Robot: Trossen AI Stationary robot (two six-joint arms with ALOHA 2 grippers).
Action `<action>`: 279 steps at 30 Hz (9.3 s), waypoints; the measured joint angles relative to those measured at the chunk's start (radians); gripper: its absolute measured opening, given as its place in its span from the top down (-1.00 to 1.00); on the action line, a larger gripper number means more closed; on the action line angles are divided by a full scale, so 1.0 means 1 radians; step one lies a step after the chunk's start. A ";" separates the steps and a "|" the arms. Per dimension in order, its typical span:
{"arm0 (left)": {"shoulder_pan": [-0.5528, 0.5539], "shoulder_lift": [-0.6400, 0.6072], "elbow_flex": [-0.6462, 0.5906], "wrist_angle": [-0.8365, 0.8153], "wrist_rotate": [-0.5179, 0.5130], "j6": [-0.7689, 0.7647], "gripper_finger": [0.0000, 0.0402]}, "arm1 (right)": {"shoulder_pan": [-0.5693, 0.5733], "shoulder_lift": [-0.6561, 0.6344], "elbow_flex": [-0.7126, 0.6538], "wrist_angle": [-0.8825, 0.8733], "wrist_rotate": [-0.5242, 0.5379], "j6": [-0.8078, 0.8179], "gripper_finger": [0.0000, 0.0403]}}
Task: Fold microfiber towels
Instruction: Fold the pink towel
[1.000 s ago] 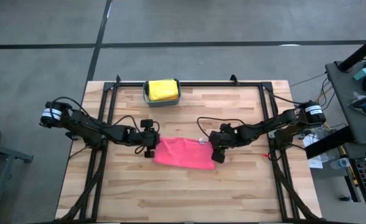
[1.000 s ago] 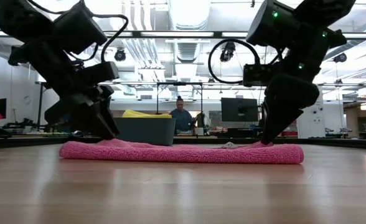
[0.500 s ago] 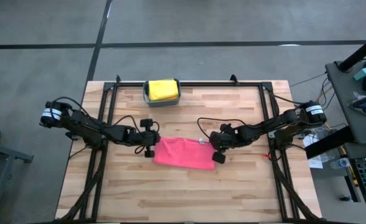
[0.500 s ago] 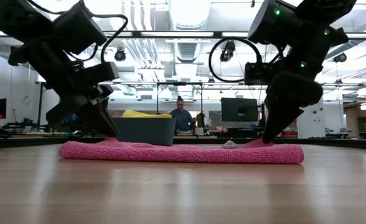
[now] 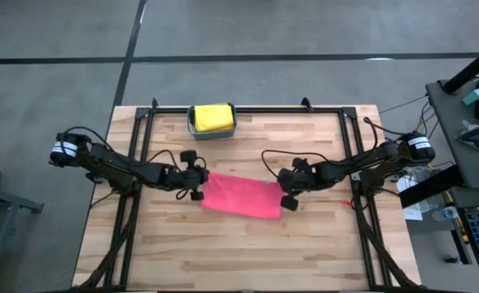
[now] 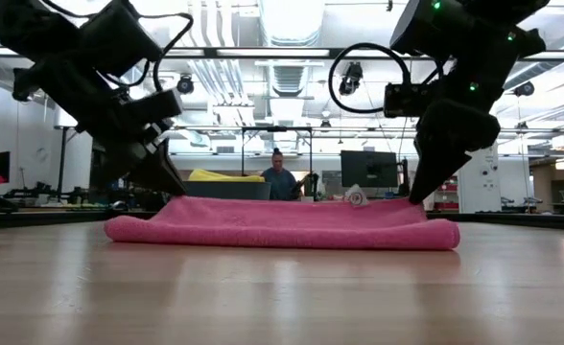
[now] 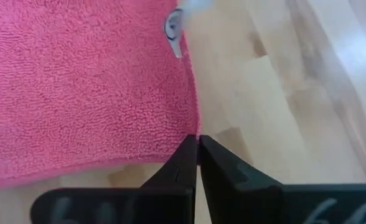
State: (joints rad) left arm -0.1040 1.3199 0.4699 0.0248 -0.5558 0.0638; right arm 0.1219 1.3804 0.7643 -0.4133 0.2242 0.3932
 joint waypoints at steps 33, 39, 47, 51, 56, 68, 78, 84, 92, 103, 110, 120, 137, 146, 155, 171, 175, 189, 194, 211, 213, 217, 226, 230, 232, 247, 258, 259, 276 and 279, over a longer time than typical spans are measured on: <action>-0.007 -0.092 0.021 -0.019 0.229 -0.020 0.43 | -0.030 -0.089 0.026 -0.152 -0.113 0.470 0.22; -0.040 -0.081 0.016 0.074 0.321 -0.057 0.43 | 0.022 -0.068 -0.001 -0.119 -0.177 0.691 0.06; -0.086 0.003 0.011 0.077 0.324 -0.059 0.43 | 0.077 0.018 -0.059 0.132 -0.170 0.888 -0.15; -0.090 0.049 0.010 0.073 0.323 -0.061 0.43 | 0.081 0.086 -0.081 0.260 -0.153 0.918 -0.24; -0.090 0.079 0.012 0.073 0.322 -0.061 0.43 | 0.083 0.168 -0.082 0.483 -0.146 0.903 -0.32; -0.090 0.078 0.012 0.072 0.315 -0.057 0.43 | 0.084 0.270 -0.080 0.669 -0.051 0.869 0.25; -0.090 -0.006 0.014 -0.021 0.313 -0.058 0.43 | 0.082 0.196 -0.083 0.568 -0.040 0.747 0.95; -0.089 -0.060 0.012 -0.147 0.312 -0.108 0.43 | 0.075 0.039 -0.083 0.262 -0.030 0.757 0.95; -0.091 0.029 0.002 0.064 0.314 -0.132 0.43 | 0.072 -0.140 -0.083 0.022 -0.014 0.845 0.96; -0.091 0.193 0.004 0.231 0.324 -0.109 0.43 | 0.069 -0.064 0.028 0.069 -0.011 0.796 0.96; -0.091 0.232 0.004 0.271 0.360 -0.110 0.43 | 0.068 0.103 0.181 0.095 -0.022 0.720 0.96; -0.091 0.232 0.003 0.282 0.360 -0.106 0.43 | 0.020 0.327 0.462 0.086 -0.040 0.489 0.96; -0.091 0.231 -0.005 0.287 0.365 -0.101 0.43 | -0.021 0.501 0.622 0.029 -0.040 0.374 0.96; -0.091 0.231 -0.006 0.301 0.366 -0.101 0.43 | -0.024 0.501 0.621 0.086 -0.039 0.353 0.96; -0.091 0.231 -0.013 0.308 0.366 -0.101 0.43 | -0.031 0.502 0.621 0.104 -0.025 0.352 0.80; -0.091 0.231 -0.017 0.314 0.366 -0.101 0.43 | -0.031 0.503 0.621 0.188 -0.023 0.259 0.35; -0.091 0.231 -0.019 0.313 0.366 -0.101 0.43 | -0.031 0.491 0.620 0.162 -0.041 0.182 0.36; -0.091 0.231 -0.023 0.317 0.366 -0.102 0.43 | -0.039 0.473 0.573 -0.067 0.043 0.122 0.94; -0.091 0.231 -0.024 0.320 0.366 -0.101 0.43 | -0.025 0.473 0.546 0.100 -0.048 0.120 0.95; -0.091 0.202 -0.040 0.319 0.366 -0.088 0.43 | -0.009 0.454 0.577 -0.045 0.138 0.018 0.95; -0.091 0.201 -0.040 0.322 0.366 -0.084 0.43 | -0.019 0.454 0.562 -0.048 0.144 0.006 0.95; -0.091 0.201 -0.041 0.322 0.366 -0.084 0.43 | -0.026 0.484 0.539 -0.018 0.136 0.007 0.95; -0.091 0.195 -0.042 0.323 0.366 -0.083 0.43 | 0.008 0.520 0.537 0.288 -0.091 -0.036 0.95; -0.091 0.162 -0.045 0.291 0.365 -0.075 0.43 | 0.026 0.513 0.543 0.400 -0.164 -0.068 0.95; -0.091 0.124 -0.041 0.208 0.349 -0.077 0.43 | 0.029 0.505 0.555 0.378 -0.172 -0.085 0.95; -0.093 -0.200 -0.036 0.075 0.346 -0.102 0.43 | 0.045 0.435 0.568 0.119 -0.089 -0.171 0.95; -0.141 -0.081 -0.069 0.146 0.492 -0.293 0.43 | 0.156 0.407 0.509 -0.015 -0.052 -0.208 0.95; -0.144 -0.056 -0.070 0.172 0.491 -0.295 0.43 | 0.167 0.407 0.504 -0.012 -0.038 -0.213 0.95; -0.147 0.140 -0.025 0.313 0.419 -0.320 0.43 | 0.195 0.408 0.452 0.019 0.012 -0.172 0.44; -0.147 0.142 -0.026 0.329 0.419 -0.321 0.43 | 0.194 0.418 0.437 0.056 0.013 -0.186 0.32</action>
State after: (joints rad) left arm -0.2508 1.4615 0.4442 0.3537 -0.1371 -0.2569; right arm 0.3156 1.7980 1.2011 -0.3570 0.2375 0.2075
